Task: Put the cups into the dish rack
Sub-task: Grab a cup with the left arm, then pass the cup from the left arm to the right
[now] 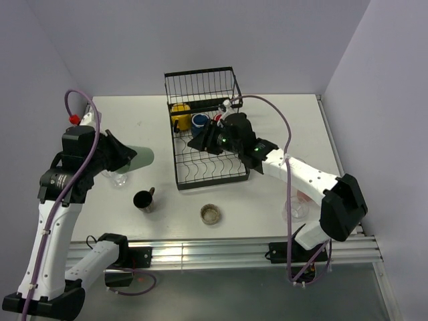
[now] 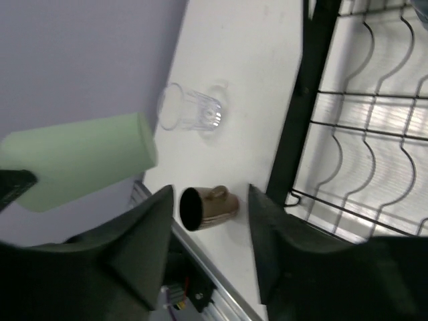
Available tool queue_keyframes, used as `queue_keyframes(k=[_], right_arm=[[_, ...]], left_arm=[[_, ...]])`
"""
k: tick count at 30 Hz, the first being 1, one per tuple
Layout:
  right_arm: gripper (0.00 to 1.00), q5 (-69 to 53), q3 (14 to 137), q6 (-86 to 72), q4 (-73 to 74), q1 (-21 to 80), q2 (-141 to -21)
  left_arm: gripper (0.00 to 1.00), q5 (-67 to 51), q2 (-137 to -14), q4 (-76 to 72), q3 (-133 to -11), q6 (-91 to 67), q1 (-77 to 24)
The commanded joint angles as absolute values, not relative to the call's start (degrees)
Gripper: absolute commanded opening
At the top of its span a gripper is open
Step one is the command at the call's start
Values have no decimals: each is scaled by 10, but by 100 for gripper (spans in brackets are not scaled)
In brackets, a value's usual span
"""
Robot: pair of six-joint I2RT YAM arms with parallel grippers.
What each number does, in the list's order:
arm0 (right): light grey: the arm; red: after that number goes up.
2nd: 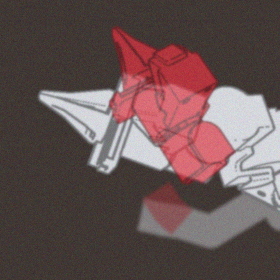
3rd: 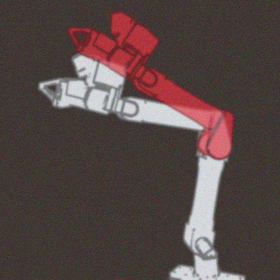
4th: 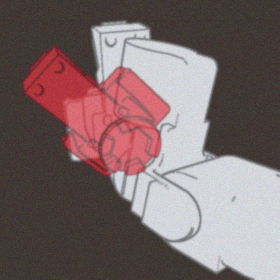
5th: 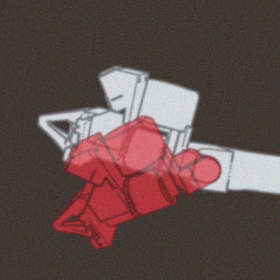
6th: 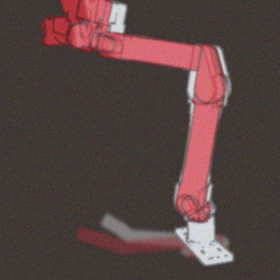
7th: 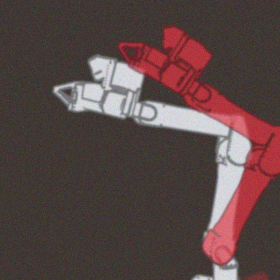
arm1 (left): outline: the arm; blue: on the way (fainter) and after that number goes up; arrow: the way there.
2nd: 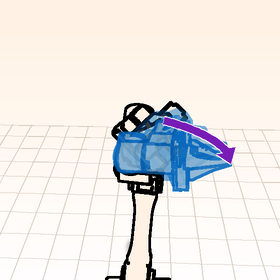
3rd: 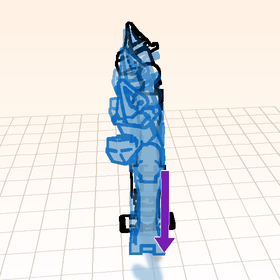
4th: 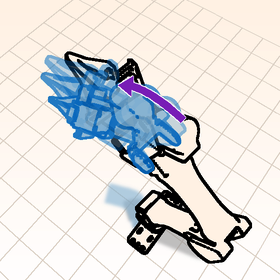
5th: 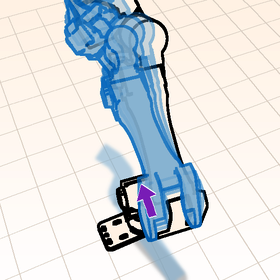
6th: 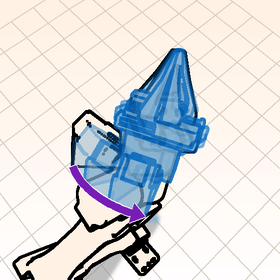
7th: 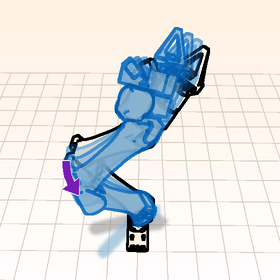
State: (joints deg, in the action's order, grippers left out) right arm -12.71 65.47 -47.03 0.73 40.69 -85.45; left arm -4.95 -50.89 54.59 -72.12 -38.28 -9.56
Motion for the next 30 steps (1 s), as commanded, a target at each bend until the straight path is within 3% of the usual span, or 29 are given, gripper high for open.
queue_keyframes(k=[1, 7, 12, 30], right_arm=[[59, -118, 701, -447, 18, 410, -808], [85, -155, 717, -456, 14, 395, -781], [98, -176, 715, -459, 15, 379, -754], [100, -234, 658, -475, -48, 347, -702]], left_arm=[[0, -153, -496, 434, -712, -377, -93], [0, -280, -479, 259, -648, -419, -92], [0, -366, -472, 130, -602, -462, -90], [0, -512, -485, -199, -483, -648, -73]])
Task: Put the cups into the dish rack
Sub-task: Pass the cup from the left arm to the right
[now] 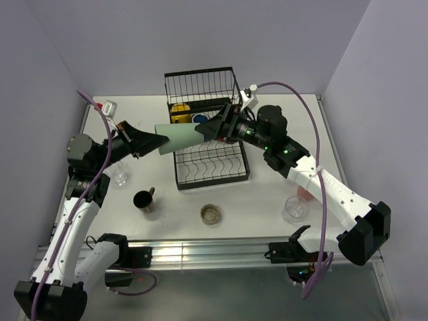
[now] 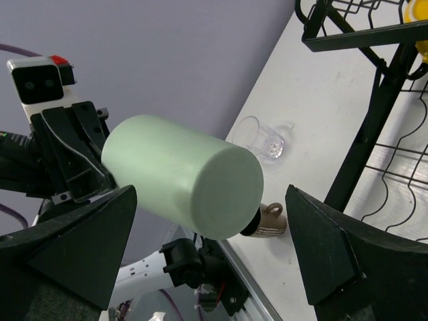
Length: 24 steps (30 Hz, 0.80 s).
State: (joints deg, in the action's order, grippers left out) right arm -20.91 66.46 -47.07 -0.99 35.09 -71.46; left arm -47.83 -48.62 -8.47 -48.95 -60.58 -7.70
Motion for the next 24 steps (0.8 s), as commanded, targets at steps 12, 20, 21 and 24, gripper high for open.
queue_keyframes(k=[12, 20, 21, 24], right_arm=[[100, -305, 619, -516, -158, 347, -710], [100, -355, 592, -591, -273, 349, -722], [99, -355, 591, -591, -274, 350, -722], [95, -355, 592, -592, -275, 355, -725]], left_arm=[[0, -544, -517, -338, -447, -738, -69], [0, -548, -533, -415, -427, -780, -69], [0, -548, -533, -415, -427, -780, -69], [0, -548, -536, -427, -422, -787, -69]])
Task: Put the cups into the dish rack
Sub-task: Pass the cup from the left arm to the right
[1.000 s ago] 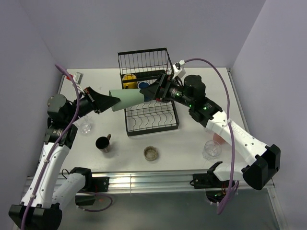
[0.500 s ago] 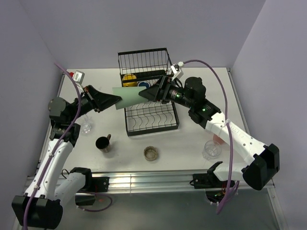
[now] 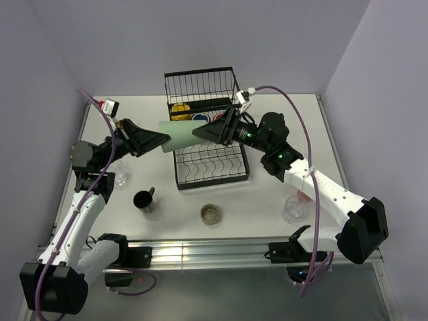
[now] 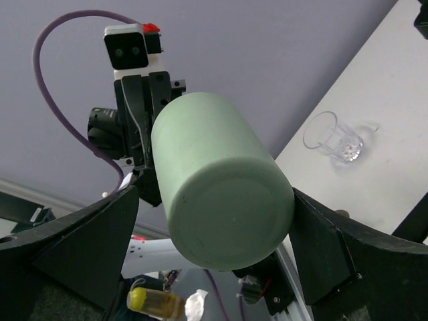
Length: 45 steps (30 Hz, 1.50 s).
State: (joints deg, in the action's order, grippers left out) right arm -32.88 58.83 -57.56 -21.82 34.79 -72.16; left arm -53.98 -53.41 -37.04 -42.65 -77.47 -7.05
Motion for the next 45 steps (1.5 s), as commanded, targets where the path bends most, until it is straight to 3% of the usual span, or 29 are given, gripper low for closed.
queue_keyframes(k=[1, 13, 16, 19, 21, 22, 24, 25, 26, 34, 40, 45], right_arm=[[95, -355, 594, -592, -275, 358, -729], [77, -316, 624, -558, -229, 388, -743], [62, -303, 625, -555, -224, 391, -744], [30, -293, 628, -551, -215, 392, -745], [19, -286, 630, -549, -207, 392, -744], [10, -278, 630, -547, -204, 392, -742], [4, -271, 628, -545, -196, 393, -738], [2, -265, 628, -545, -196, 391, -734], [0, -262, 627, -546, -195, 391, -730], [0, -249, 612, -547, -179, 368, -701], [0, -213, 620, -510, -96, 349, -672], [0, -150, 641, -449, 32, 337, -651]], left_arm=[[0, -548, -537, -432, -418, -791, -69], [0, -548, -544, -468, -392, -808, -69], [0, -548, -546, -468, -388, -808, -69], [0, -551, -545, -451, -385, -800, -69], [1, -550, -544, -439, -384, -789, -69], [10, -549, -541, -432, -384, -785, -69], [16, -546, -539, -415, -385, -774, -69], [20, -546, -538, -413, -384, -771, -69], [31, -544, -537, -410, -383, -768, -69], [78, -536, -527, -363, -387, -736, -58], [86, -533, -512, -288, -401, -693, -25], [86, -524, -500, -212, -423, -643, -1]])
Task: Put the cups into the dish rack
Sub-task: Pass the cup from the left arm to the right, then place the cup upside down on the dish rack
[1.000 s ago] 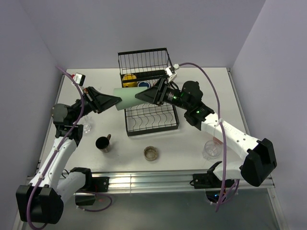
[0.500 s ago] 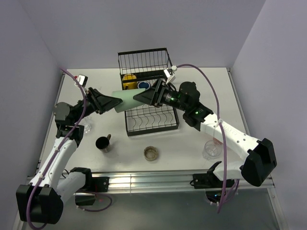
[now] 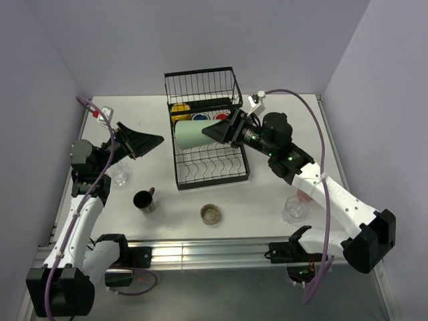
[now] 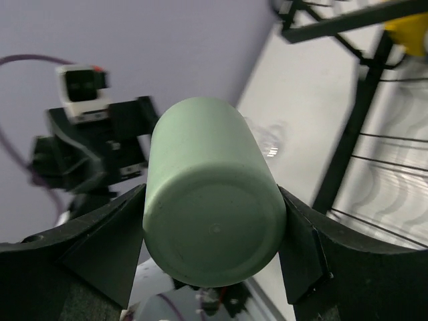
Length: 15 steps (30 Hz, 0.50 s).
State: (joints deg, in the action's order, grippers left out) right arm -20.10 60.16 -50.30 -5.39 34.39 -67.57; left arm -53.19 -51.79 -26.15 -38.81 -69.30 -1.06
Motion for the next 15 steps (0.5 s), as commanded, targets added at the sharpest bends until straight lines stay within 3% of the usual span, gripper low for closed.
queue_keyframes(k=[1, 9, 15], right_arm=[[0, -115, 648, -439, 57, 337, -650], [0, 115, 795, -316, 356, 338, -709], [0, 206, 822, -281, 404, 340, -794]], left_arm=[[86, -519, -496, -193, -428, -630, 16], [86, -438, -484, -2, -483, -502, 24], [85, -387, -492, 75, -495, -451, 24]])
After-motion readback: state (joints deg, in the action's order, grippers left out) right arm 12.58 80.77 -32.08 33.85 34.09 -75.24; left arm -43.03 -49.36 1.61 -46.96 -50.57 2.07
